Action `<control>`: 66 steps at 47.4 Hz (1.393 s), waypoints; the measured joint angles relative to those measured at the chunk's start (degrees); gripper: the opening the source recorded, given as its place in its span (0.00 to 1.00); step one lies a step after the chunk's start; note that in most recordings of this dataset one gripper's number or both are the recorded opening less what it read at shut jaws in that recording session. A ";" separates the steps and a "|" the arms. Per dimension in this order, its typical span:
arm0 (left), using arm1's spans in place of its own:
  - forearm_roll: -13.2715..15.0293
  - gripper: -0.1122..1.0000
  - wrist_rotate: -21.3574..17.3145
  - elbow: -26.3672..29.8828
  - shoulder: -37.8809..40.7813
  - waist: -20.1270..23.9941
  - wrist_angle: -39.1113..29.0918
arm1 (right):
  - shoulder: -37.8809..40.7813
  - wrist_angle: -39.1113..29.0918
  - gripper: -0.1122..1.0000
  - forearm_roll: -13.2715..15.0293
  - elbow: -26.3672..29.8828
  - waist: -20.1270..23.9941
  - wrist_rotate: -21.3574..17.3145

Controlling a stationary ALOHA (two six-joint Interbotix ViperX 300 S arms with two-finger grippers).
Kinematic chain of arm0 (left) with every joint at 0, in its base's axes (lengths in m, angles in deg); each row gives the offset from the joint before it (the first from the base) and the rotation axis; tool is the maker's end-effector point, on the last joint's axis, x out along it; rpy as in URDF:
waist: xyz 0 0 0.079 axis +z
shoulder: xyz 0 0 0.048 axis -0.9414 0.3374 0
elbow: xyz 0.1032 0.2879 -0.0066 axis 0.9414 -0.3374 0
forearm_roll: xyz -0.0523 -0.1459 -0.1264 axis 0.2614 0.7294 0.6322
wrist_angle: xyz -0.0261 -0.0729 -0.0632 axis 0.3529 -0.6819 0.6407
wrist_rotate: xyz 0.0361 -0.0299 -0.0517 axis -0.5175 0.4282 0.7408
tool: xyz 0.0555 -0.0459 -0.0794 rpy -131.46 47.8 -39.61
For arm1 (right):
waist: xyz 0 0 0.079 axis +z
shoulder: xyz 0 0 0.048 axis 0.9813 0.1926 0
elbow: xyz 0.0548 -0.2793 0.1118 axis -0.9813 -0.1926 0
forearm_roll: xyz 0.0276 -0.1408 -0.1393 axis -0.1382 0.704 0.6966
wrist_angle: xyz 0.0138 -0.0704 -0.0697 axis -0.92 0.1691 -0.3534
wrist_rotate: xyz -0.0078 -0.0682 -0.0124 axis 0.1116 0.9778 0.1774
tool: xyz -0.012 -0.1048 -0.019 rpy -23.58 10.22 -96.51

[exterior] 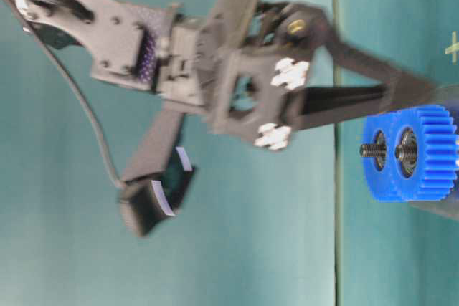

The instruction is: Fit the small gear onto the shaft.

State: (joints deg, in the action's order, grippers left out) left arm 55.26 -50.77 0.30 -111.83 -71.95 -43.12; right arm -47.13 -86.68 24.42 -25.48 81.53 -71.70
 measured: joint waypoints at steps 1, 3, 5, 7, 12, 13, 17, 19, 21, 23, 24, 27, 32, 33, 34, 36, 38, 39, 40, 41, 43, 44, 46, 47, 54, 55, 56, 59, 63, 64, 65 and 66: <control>0.00 0.10 0.00 0.00 0.00 0.00 0.09 | -0.09 0.09 0.08 0.09 0.00 -0.26 0.00; 0.00 0.10 0.00 0.00 0.00 0.00 0.09 | -0.26 0.18 0.08 0.62 -0.09 -0.88 0.09; 0.00 0.10 0.00 0.00 -0.09 0.09 0.18 | -0.35 0.26 0.08 1.23 -0.09 -1.67 0.00; 0.00 0.10 0.09 0.00 0.00 0.00 0.18 | -0.35 0.35 0.08 1.67 0.00 -2.29 0.00; 0.00 0.10 0.09 0.00 0.00 0.09 0.18 | -0.35 1.32 0.08 2.81 -0.09 -4.31 0.09; 0.00 0.10 0.09 0.00 -0.09 0.09 0.18 | -0.35 1.58 0.08 2.90 -0.09 -4.75 0.09; 0.00 0.10 0.09 0.00 0.00 0.00 0.18 | -0.26 3.25 0.08 3.25 -0.09 -6.06 0.09; 0.00 0.10 0.09 0.00 0.00 0.00 0.18 | -0.18 4.04 0.08 3.25 -0.18 -6.42 0.09; 0.00 0.10 0.09 0.00 0.00 0.09 0.26 | 0.09 4.75 0.08 3.25 -0.44 -6.50 0.09; 0.00 0.10 0.09 0.00 0.00 0.00 0.18 | 0.53 5.10 0.08 3.25 -0.53 -6.50 0.09; 0.00 0.10 0.00 0.00 0.00 0.09 0.18 | 0.79 5.27 0.08 3.16 -0.70 -6.50 0.09; 0.00 0.10 0.09 0.00 0.09 0.00 0.18 | 1.49 5.45 0.08 2.99 -1.23 -6.50 0.18; 0.00 0.10 0.09 -0.09 0.09 0.00 0.26 | 2.02 5.89 0.08 2.20 -2.20 -6.42 0.09; 0.00 0.10 0.09 -0.18 0.18 0.00 0.26 | 1.93 5.89 0.08 1.93 -2.37 -6.33 0.09; 0.00 0.10 0.09 -0.18 0.18 0.00 0.26 | 1.93 5.89 0.08 1.67 -2.55 -6.24 0.09; 0.00 0.10 0.09 -0.26 0.18 0.00 0.26 | 1.85 5.89 0.08 1.32 -2.81 -6.06 0.09; 0.00 0.10 0.09 -0.26 0.18 0.00 0.26 | 1.58 5.80 0.08 0.88 -3.25 -5.80 0.09; 0.00 0.10 0.09 -0.26 0.18 0.00 0.26 | 1.49 5.71 0.08 0.70 -3.43 -5.54 0.09; 0.00 0.10 0.09 -0.26 0.18 0.00 0.26 | 1.32 5.54 0.08 0.53 -3.60 -5.27 0.09; 0.00 0.10 0.09 -0.26 0.18 0.00 0.26 | 1.14 5.36 0.08 0.26 -3.78 -5.01 0.09; 0.00 0.10 0.09 -0.26 0.18 0.00 0.26 | 0.79 5.01 0.08 -0.44 -4.13 -4.04 0.09; 0.00 0.10 0.09 -0.26 0.18 0.00 0.26 | 0.70 4.83 0.08 -0.88 -4.31 -3.34 0.00; 0.00 0.10 0.09 -0.26 0.18 0.00 0.18 | 0.53 4.66 0.08 -1.76 -4.31 -1.76 0.00; 0.00 0.10 0.09 -0.18 0.18 0.00 0.26 | 0.44 4.57 0.08 -2.11 -4.31 -0.88 0.00; 0.00 0.10 0.09 -0.26 0.35 0.00 0.18 | -2.02 3.60 0.08 -2.99 -4.83 2.81 -0.88; 0.00 0.10 0.09 -0.26 0.35 0.00 0.26 | -2.46 3.52 0.08 -2.90 -4.92 2.81 -1.05; 0.00 0.10 0.09 -0.26 0.44 0.00 0.26 | -2.72 3.43 0.08 -2.81 -5.10 2.72 -1.23; 0.00 0.10 0.09 -0.26 0.44 0.00 0.26 | -3.96 3.34 0.08 -2.11 -5.89 2.20 -1.49; 0.00 0.10 0.09 -0.26 0.44 0.09 0.26 | -5.71 3.43 0.08 -1.05 -7.21 1.41 -1.58; 0.00 0.10 0.09 -0.26 0.44 0.00 0.26 | -6.24 3.52 0.08 -0.79 -7.47 1.23 -1.58; 0.00 0.10 0.09 -0.26 0.44 0.00 0.26 | -6.68 3.52 0.08 -0.35 -7.91 1.05 -1.58; 0.00 0.10 0.09 -0.26 0.44 0.00 0.26 | -7.12 3.60 0.08 -0.09 -8.26 0.88 -1.58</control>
State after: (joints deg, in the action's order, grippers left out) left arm 55.26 -50.68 0.04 -111.39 -71.95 -42.86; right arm -54.25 -83.08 24.33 -33.74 82.41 -73.28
